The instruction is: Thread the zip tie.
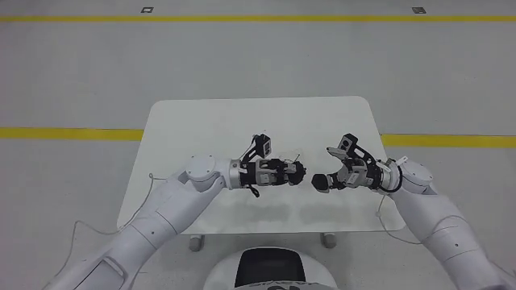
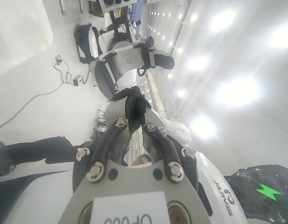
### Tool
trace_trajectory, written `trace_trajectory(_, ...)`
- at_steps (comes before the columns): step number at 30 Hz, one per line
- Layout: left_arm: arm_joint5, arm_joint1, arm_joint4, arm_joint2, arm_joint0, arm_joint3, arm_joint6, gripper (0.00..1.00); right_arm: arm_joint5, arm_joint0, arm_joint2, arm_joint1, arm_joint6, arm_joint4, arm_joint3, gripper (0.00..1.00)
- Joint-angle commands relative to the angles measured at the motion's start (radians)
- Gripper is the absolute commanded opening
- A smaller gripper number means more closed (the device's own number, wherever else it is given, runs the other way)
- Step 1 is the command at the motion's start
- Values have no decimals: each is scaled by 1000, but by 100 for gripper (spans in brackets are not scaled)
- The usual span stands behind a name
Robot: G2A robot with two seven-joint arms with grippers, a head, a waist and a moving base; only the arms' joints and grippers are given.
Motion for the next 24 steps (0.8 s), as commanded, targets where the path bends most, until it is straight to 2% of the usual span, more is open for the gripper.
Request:
trace_trajectory(1, 0, 0, -2, 0, 0, 1, -3, 0, 0, 0, 0, 0, 1, 0, 0, 100)
trace_trajectory(6, 0, 0, -2, 0, 0, 1, -3, 0, 0, 0, 0, 0, 1, 0, 0, 100)
trace_trajectory(7, -16, 1, 32, 3, 0, 2, 16, 0, 0, 0, 0, 0, 1, 0, 0, 100)
trace_trajectory(9, -72, 3, 138, 15, -5, 12, 44, 0, 0, 0, 0, 0, 1, 0, 0, 100)
trace_trajectory(11, -154, 1, 152, 17, 4, 33, 54, 0, 0, 0, 0, 0, 1, 0, 0, 100)
trace_trajectory(13, -222, 0, 196, 22, -4, 65, 52, 0, 0, 0, 0, 0, 1, 0, 0, 100)
trace_trajectory(14, -271, -3, 222, 27, -9, 79, 50, 0, 0, 0, 0, 0, 1, 0, 0, 100)
trace_trajectory(16, -271, -6, 277, 24, -20, 80, 68, 0, 0, 0, 0, 0, 1, 0, 0, 100)
trace_trajectory(18, -271, -7, 364, 16, -24, 56, 71, 0, 0, 0, 0, 0, 1, 0, 0, 100)
trace_trajectory(20, -271, -10, 406, 4, -12, 35, 68, 0, 0, 0, 0, 0, 1, 0, 0, 100)
trace_trajectory(24, -271, -17, 466, -29, 13, 35, 89, 0, 0, 0, 0, 0, 1, 0, 0, 100)
